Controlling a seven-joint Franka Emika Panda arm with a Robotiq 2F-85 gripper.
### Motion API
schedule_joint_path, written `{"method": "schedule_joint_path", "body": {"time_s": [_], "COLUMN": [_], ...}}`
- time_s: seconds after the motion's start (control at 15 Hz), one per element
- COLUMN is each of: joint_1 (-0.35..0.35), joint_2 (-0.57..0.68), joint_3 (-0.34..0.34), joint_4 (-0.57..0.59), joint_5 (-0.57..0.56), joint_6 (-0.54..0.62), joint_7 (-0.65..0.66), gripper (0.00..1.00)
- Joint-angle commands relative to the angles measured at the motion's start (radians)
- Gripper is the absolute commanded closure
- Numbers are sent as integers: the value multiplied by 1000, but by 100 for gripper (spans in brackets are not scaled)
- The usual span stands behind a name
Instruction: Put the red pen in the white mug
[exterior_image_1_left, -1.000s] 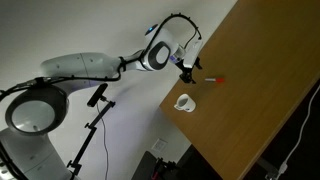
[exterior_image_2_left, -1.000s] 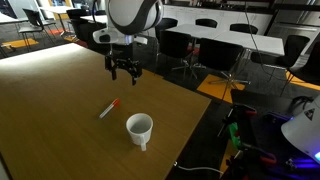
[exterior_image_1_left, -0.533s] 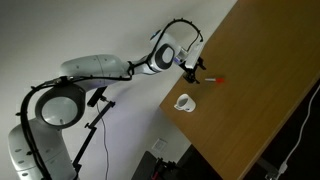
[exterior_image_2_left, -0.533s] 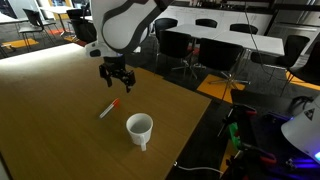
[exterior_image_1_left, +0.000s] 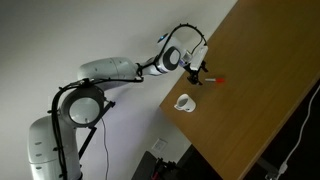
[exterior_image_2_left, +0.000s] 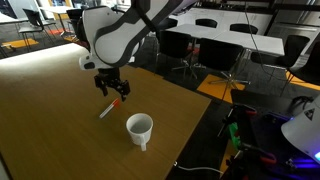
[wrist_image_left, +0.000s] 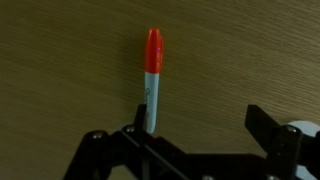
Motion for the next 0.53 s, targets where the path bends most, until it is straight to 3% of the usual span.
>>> {"method": "schedule_joint_path", "body": {"time_s": [0.0,0.33,0.4,0.47], "joint_1": [-24,-17,-15,-23], "joint_2": [72,146,136,121], "joint_3": [25,12,13,18], "joint_4": [114,209,207,153], "joint_5": [-5,-17,-17,-13], "joint_6": [-72,-108,-128,-73], "joint_7": [-7,9,11,6], "gripper": [0,0,0,0]}}
